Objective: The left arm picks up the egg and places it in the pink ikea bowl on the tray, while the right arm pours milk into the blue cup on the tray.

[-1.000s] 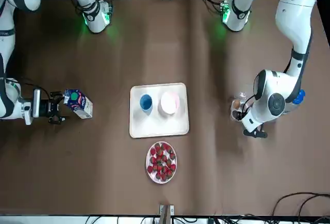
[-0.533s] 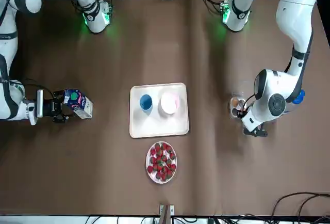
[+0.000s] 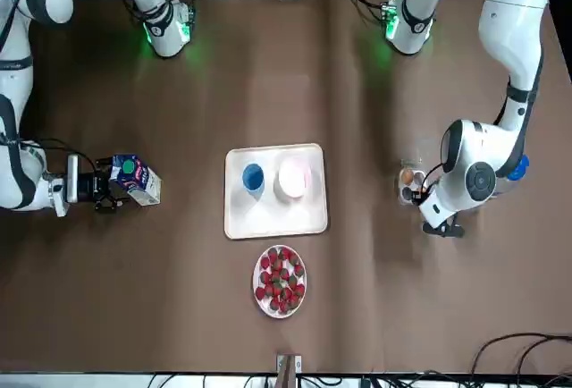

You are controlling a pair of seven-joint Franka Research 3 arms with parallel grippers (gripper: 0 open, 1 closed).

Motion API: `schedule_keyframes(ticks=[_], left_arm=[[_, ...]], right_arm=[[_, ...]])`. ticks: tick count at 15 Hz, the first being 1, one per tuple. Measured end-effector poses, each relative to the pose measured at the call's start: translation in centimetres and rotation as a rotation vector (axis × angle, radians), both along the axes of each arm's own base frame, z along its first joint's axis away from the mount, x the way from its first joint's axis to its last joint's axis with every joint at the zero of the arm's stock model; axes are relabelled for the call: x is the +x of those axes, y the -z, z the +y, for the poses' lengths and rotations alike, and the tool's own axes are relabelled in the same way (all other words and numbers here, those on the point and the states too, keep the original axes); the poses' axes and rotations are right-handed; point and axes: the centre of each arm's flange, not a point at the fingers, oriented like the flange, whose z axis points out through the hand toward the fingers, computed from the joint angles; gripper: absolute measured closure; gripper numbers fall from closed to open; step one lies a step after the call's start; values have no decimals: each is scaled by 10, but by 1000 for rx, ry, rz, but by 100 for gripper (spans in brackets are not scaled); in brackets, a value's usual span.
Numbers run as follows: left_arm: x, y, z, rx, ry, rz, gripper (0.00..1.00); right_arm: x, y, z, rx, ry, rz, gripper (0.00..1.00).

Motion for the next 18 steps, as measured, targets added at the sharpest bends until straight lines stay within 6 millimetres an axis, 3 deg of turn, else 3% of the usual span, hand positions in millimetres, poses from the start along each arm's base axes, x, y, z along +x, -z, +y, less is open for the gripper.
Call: schedule_keyframes(ticks=[5, 11, 18], left_arm=[[-6, -8, 2, 15, -2, 51, 59], [-11, -2, 2, 18, -2, 72, 55], [-16, 7, 2, 19, -3, 91, 49]], right_arm=[[1, 4, 8, 10, -16, -7, 2], [1, 10, 17, 33, -34, -16, 2], [0, 14, 25, 42, -44, -7, 14]])
